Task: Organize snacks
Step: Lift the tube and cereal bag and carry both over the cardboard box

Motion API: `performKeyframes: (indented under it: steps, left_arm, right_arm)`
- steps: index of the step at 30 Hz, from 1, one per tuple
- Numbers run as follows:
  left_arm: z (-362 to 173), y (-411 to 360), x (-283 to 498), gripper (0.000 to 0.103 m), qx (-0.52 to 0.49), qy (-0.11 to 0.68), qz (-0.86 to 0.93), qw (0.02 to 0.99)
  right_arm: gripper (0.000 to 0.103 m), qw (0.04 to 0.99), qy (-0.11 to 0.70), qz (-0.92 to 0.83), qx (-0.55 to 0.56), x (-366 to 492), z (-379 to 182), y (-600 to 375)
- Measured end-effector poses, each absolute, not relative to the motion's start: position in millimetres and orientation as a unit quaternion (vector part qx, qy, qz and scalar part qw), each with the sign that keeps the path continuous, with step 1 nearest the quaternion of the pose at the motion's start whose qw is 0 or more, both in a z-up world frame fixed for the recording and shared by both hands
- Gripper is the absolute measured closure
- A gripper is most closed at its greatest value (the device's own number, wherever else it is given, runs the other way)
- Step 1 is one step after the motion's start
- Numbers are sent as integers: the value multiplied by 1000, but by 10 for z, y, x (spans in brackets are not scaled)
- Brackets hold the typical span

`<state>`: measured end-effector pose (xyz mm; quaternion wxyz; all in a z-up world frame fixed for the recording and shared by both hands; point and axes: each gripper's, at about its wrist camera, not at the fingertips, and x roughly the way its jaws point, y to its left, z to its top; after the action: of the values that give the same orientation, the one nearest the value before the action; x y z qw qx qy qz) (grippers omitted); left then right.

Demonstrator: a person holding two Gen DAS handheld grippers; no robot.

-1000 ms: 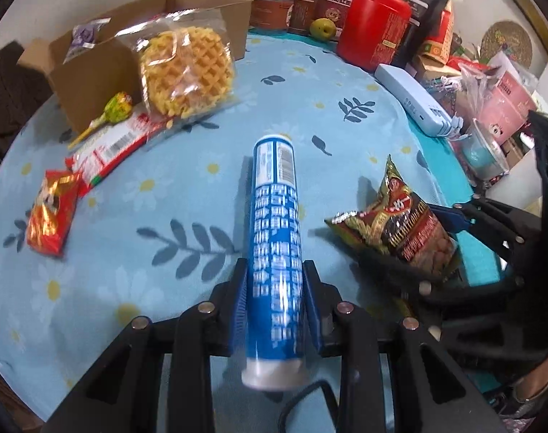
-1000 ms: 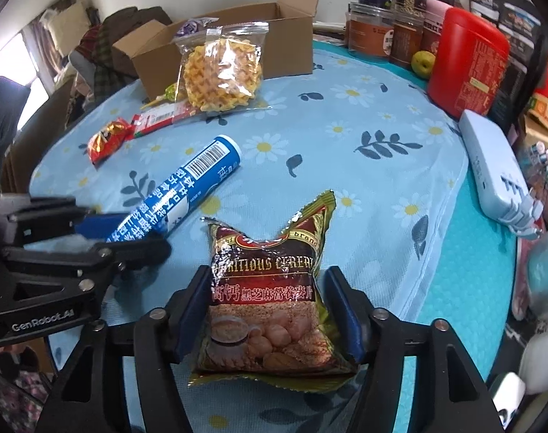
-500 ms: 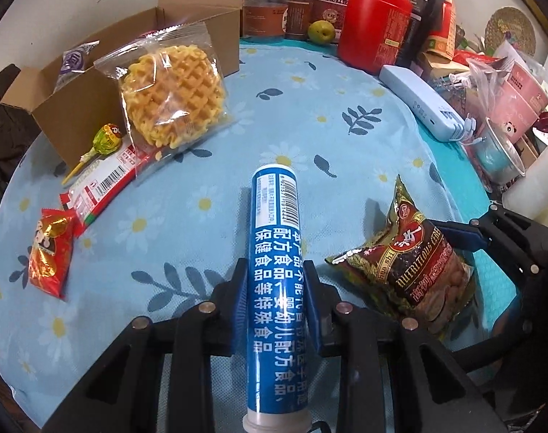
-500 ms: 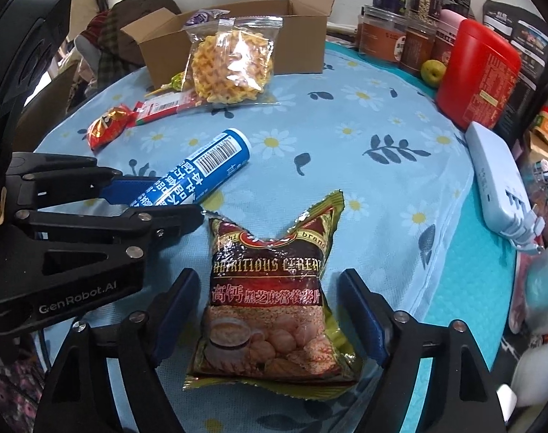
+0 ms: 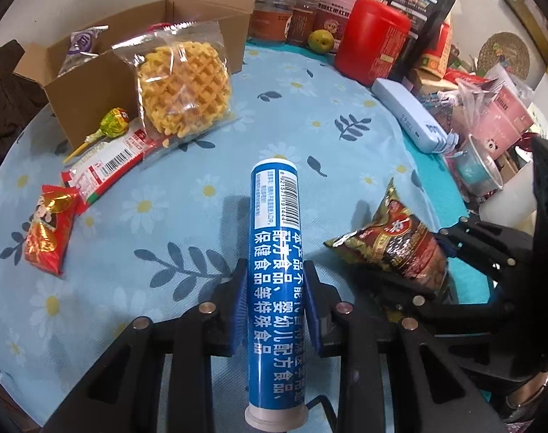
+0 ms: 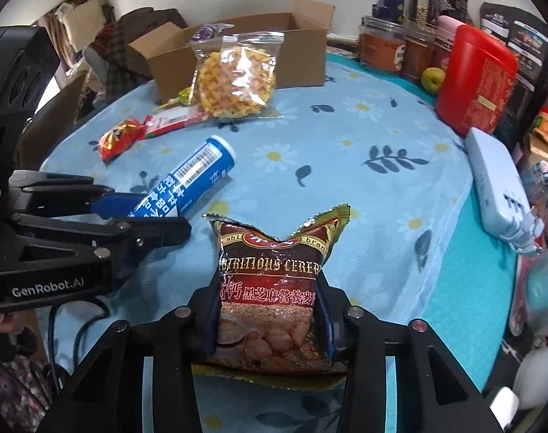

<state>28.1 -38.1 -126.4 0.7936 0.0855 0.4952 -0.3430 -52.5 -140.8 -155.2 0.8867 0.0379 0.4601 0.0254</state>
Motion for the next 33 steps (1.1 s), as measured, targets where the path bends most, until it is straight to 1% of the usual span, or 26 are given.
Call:
performKeyframes:
  steps: [4,8,21,33]
  left_arm:
    - [-1160,-321,271,75,74,480,-345,803]
    - [-1010,-289,237,75,72,440,-347,825]
    - [-732,-236,242,75,39,405,-372,834]
    - [-428,-95,283,75,47,362,-364,857]
  right_arm:
    - [61,891,451,28,42,-534,-1488,-1396]
    - [61,896,438,32,55,-531,-1408,-1424]
    - [61,908,416,25,48,-459,-1146,-1429]
    - [61,918,394,29,31,-341,-875,-1361]
